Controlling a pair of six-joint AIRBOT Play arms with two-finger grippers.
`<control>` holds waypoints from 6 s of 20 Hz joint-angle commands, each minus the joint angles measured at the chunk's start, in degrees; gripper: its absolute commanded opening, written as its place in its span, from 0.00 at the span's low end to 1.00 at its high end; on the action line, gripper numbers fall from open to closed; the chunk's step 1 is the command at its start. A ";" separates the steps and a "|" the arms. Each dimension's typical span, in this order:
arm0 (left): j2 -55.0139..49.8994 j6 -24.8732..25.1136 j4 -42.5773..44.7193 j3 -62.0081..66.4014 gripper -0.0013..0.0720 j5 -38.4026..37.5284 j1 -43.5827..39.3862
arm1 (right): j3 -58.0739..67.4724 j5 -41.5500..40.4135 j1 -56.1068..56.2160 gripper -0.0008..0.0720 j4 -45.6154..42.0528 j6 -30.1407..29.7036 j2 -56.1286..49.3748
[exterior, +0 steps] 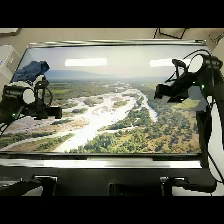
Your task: Fold the clothes and pants, and hang the long-sleeved shirts on hangers.
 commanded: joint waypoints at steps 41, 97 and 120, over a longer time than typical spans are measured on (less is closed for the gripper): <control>0.04 -0.02 0.00 -0.02 0.98 8.31 -0.02 | -0.02 -8.00 0.04 0.97 0.17 0.22 -0.04; 14.75 11.15 -23.56 31.71 0.05 12.57 27.56 | -0.13 6.25 0.11 0.93 14.36 -2.03 1.09; 12.79 -6.69 -25.05 -9.94 0.98 18.03 -16.44 | -4.70 6.03 0.11 0.97 -0.59 -10.25 16.00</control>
